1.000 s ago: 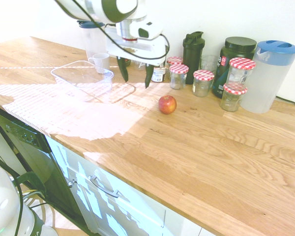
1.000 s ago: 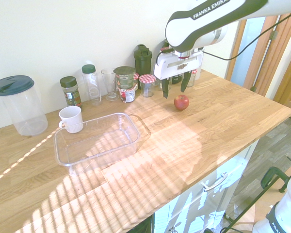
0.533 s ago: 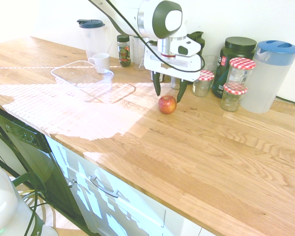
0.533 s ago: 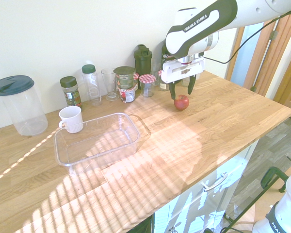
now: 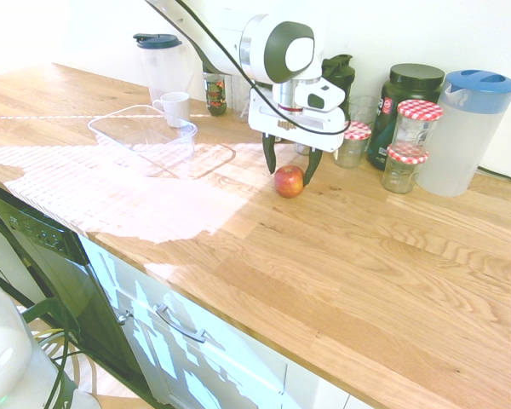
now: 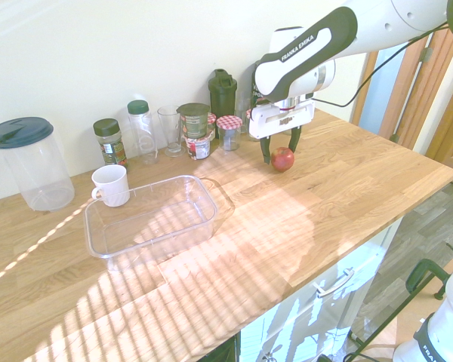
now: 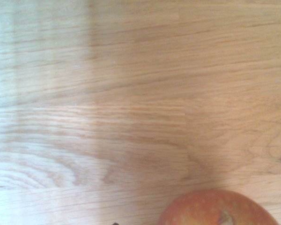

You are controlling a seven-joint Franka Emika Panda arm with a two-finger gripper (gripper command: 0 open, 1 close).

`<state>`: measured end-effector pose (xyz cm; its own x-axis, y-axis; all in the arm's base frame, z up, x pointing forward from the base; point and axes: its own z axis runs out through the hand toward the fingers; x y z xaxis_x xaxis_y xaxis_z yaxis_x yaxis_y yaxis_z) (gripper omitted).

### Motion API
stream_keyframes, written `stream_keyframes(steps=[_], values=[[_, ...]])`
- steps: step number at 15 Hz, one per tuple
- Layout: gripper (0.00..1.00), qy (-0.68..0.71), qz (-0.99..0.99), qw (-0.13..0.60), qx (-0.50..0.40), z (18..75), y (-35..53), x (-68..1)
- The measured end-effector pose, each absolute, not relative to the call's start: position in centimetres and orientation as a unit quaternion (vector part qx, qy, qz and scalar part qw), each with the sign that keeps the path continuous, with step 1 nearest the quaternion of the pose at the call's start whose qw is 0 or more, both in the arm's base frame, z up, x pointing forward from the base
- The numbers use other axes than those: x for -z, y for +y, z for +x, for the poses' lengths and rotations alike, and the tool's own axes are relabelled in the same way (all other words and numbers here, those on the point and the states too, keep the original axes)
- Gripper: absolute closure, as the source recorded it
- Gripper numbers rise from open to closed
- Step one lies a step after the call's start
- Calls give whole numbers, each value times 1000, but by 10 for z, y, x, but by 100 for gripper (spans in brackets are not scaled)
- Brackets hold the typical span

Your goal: Put the apple into the container

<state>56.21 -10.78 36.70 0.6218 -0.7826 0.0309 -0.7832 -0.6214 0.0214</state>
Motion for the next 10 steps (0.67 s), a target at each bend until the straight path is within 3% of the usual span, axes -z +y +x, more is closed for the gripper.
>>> stream_keyframes(steps=[10], values=[[100, -427, 904, 2, -8, 558, -103, -368]])
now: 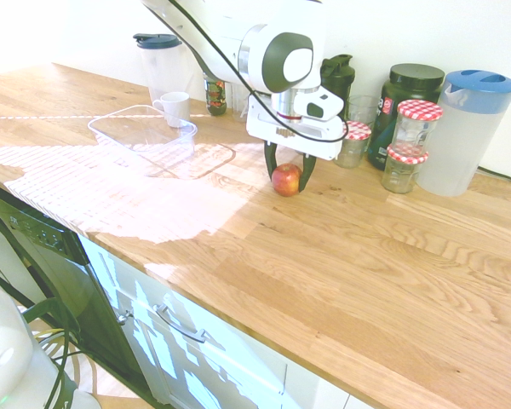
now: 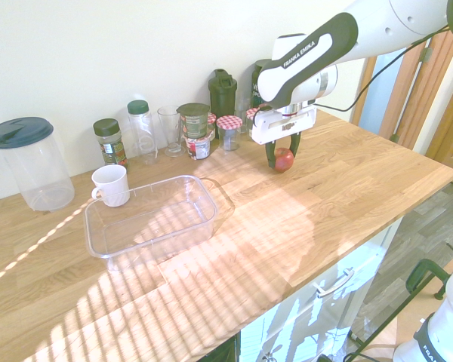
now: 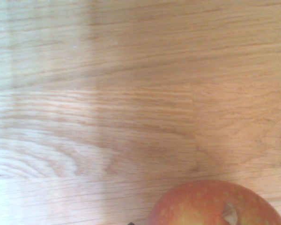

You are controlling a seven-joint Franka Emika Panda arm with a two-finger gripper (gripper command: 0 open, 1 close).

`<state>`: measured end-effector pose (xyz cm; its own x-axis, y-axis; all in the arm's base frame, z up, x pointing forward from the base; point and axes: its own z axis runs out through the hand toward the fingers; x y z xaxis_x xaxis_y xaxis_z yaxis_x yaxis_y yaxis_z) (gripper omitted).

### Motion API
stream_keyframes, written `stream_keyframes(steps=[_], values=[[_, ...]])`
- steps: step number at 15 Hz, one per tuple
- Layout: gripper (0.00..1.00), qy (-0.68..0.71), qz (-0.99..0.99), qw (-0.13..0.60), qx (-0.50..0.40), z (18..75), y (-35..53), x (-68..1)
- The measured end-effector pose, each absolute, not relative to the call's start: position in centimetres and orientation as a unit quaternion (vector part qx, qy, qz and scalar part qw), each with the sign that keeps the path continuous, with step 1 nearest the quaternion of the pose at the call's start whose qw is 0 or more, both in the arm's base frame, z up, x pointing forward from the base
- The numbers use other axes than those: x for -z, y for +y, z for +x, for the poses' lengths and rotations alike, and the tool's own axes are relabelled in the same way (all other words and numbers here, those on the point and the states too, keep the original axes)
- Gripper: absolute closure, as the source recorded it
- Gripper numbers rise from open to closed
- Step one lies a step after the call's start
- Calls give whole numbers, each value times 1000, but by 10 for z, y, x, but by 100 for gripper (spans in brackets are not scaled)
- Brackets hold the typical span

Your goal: Put the apple into the container

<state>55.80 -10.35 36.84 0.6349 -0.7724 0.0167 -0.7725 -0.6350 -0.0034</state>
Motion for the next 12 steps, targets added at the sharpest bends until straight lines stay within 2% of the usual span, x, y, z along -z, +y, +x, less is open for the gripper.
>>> stream_keyframes(steps=[3, 6, 9, 12], values=[[100, -385, 922, -22, -41, 560, -50, -463], [100, -329, 941, -40, -66, 534, 63, -532], [100, -288, 955, -44, -64, 511, 189, -518], [100, -260, 963, -49, -54, 504, 256, -477]])
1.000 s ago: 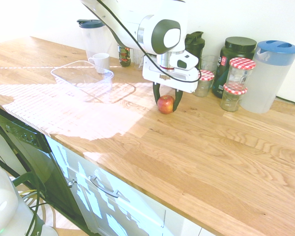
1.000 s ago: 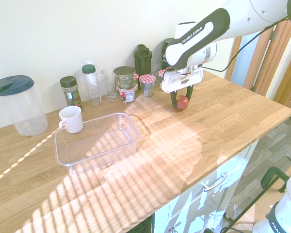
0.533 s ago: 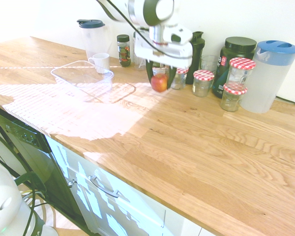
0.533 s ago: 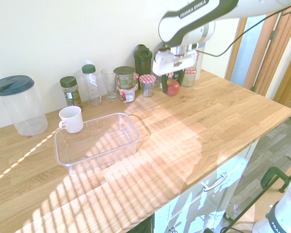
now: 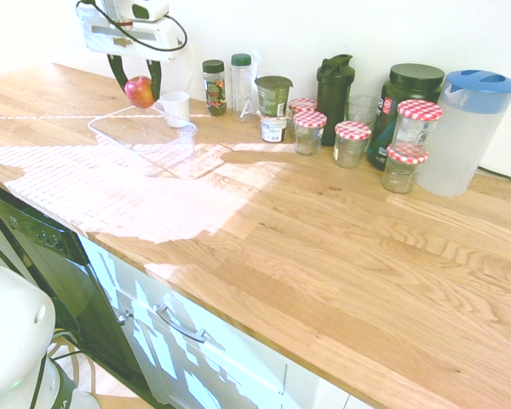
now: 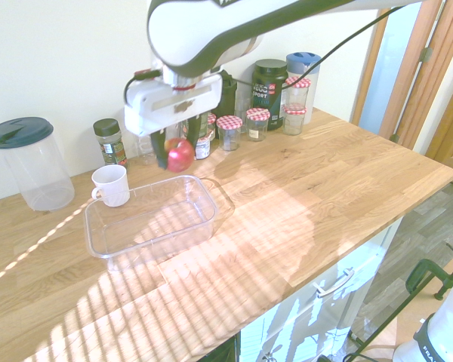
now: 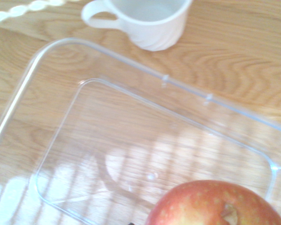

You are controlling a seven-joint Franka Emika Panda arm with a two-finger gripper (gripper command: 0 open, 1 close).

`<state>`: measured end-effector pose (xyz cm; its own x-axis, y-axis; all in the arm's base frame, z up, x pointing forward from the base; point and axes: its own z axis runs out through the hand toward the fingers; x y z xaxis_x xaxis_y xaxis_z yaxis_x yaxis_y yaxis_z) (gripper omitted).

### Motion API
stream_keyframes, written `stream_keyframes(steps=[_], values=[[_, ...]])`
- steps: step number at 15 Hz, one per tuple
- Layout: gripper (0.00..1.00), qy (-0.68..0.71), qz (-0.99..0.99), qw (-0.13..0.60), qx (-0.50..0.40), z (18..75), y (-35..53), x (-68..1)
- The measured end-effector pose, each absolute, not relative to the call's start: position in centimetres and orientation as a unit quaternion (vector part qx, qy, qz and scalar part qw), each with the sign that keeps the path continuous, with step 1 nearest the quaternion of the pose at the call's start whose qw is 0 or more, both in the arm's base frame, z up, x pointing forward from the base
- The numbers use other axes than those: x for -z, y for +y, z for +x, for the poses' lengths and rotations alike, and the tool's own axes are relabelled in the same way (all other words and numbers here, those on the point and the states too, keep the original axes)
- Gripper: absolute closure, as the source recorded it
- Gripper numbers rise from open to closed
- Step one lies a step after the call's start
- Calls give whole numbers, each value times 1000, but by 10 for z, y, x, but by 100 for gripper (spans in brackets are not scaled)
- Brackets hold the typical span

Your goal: Put the apple into the container

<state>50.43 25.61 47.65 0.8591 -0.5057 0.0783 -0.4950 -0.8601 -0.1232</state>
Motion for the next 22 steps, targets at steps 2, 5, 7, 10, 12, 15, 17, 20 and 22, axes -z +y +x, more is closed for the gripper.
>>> stream_keyframes(steps=[2, 5, 7, 10, 12, 15, 17, 20, 22], values=[[100, 256, -965, 37, 50, 504, 273, -453], [100, 252, -966, 36, 44, 505, 288, -423], [0, 254, -966, 38, 42, 505, 293, -411], [0, 271, -961, 36, 43, 510, 293, -389], [0, 281, -958, 33, 41, 515, 292, -372], [0, 286, -957, 27, 36, 517, 291, -358], [0, 288, -956, 28, 37, 519, 289, -359], [0, 287, -956, 28, 43, 518, 287, -374], [0, 291, -956, 19, 43, 513, 281, -407]])
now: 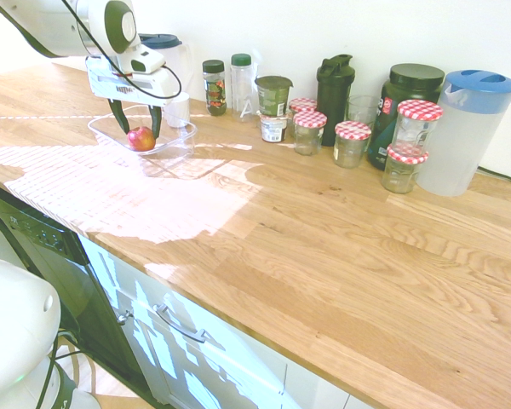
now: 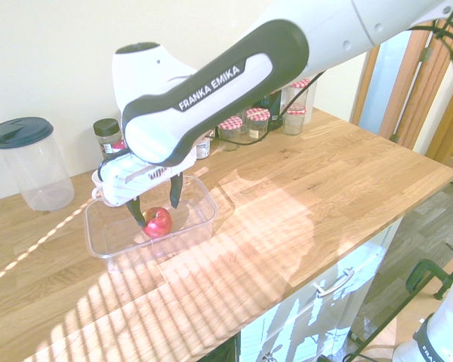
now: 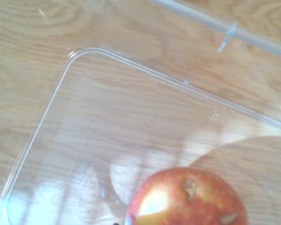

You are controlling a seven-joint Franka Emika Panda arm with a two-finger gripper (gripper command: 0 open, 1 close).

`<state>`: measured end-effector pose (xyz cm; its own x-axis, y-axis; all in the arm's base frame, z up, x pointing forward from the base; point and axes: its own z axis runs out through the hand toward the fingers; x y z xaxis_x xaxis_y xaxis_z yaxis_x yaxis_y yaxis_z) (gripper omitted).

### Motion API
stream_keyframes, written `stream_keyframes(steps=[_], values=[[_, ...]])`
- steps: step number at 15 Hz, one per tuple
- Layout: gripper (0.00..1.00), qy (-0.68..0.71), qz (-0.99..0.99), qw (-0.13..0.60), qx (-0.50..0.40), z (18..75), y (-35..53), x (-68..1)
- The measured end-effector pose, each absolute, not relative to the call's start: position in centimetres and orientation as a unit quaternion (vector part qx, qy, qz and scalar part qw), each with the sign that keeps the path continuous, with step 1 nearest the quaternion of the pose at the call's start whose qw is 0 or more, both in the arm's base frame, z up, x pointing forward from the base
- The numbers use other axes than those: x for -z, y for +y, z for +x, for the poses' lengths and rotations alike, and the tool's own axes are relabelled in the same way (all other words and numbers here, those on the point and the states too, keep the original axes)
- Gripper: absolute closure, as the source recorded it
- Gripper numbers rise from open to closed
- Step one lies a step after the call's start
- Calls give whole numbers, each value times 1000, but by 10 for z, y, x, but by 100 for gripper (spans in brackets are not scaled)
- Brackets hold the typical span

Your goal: Put the apple into the container

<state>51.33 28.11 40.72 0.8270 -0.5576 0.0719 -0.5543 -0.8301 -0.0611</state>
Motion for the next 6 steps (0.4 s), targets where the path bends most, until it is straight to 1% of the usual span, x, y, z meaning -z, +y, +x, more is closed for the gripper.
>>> stream_keyframes(steps=[3, 6], values=[[0, 319, -947, -8, 40, 502, 246, -492], [0, 359, -933, -30, 13, 497, 144, -538]])
